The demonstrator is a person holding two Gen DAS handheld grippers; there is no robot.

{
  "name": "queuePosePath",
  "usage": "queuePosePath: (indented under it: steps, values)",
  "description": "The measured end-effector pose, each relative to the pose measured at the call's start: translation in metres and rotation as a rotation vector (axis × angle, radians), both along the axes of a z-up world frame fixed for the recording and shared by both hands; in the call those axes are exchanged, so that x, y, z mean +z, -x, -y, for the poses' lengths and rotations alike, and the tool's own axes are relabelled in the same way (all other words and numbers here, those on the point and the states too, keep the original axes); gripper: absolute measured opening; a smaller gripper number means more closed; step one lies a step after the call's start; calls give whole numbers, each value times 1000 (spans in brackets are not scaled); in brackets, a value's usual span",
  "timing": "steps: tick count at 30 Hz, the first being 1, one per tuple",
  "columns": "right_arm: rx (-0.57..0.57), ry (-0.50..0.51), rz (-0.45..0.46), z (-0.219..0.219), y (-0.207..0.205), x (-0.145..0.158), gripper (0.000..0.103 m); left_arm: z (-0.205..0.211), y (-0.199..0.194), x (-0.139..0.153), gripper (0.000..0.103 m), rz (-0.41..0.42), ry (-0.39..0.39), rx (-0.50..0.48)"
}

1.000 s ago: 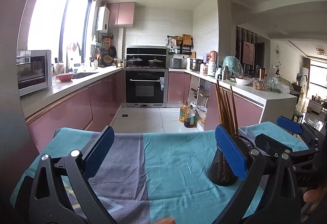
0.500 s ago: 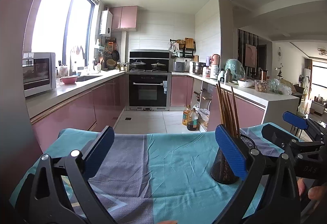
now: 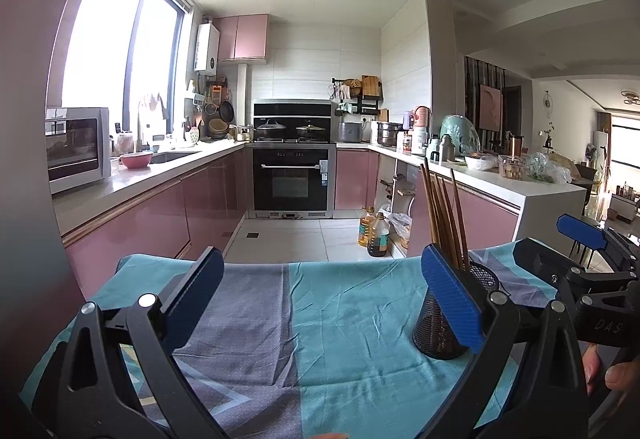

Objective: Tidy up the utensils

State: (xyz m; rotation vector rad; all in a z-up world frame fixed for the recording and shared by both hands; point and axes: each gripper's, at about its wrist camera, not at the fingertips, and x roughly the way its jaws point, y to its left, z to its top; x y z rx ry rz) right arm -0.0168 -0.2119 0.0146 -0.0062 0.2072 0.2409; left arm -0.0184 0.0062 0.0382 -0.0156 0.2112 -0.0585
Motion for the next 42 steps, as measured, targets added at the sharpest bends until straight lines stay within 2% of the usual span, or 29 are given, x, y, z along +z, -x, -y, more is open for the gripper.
queuePosePath:
  steps: [42]
  values:
    - [-14,-19,10,5,2,1,96,3,2,3,97,13,-6,7]
